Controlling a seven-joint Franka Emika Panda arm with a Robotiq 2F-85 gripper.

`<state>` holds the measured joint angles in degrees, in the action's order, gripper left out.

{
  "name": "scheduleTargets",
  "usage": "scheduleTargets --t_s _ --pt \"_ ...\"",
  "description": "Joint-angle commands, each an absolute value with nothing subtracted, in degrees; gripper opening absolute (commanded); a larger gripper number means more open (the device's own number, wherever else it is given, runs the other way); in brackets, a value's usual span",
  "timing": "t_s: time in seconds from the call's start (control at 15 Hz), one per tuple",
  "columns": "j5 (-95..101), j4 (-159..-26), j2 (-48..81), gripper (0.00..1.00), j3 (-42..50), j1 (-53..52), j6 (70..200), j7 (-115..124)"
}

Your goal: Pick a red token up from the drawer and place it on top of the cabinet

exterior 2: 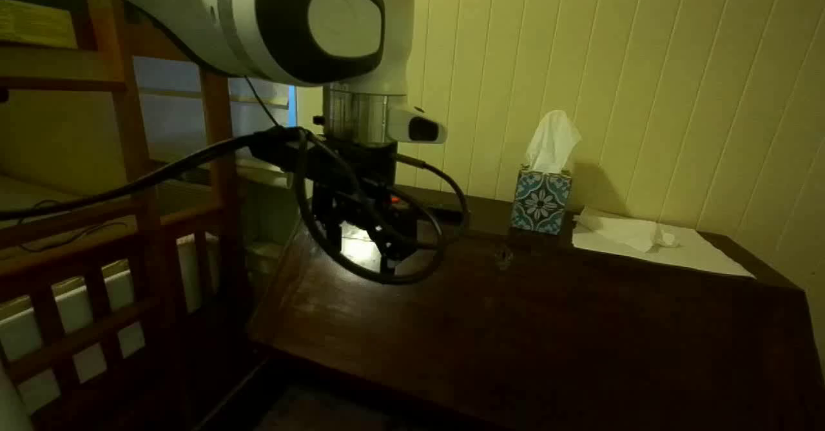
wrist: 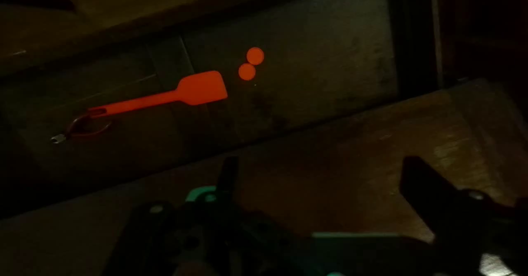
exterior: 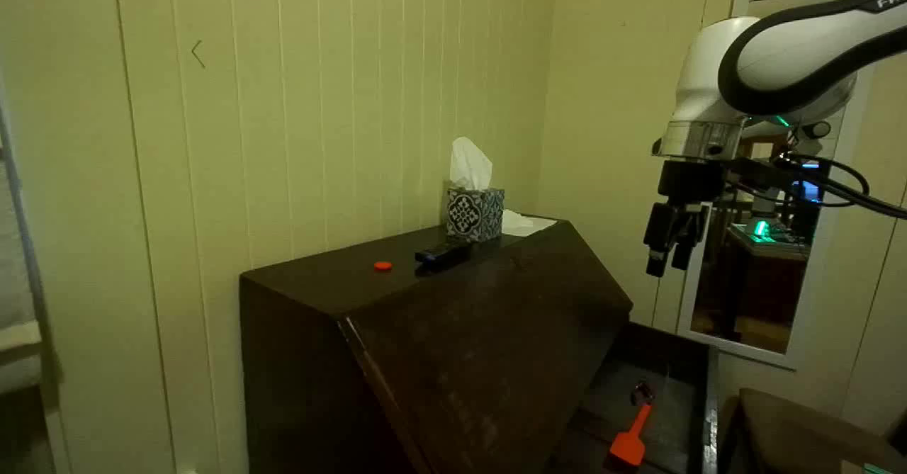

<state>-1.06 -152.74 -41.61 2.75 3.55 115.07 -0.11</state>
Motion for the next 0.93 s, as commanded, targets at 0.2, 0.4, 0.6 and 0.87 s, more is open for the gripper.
scheduleTargets --t_s 0.2,0.4,0.6,0.87 --pt "-1.0 -152.6 -41.6 1.0 2.8 3.5 114.9 -0.1" --pt "-1.0 -152.6 -41.6 1.0 2.8 3.5 114.9 -0.1" --pt "-1.0 -152.6 -41.6 1.0 2.8 3.5 114.9 -0.1" --pt "-1.5 -152.4 -36.5 1.0 5.1 3.5 119.5 -2.7"
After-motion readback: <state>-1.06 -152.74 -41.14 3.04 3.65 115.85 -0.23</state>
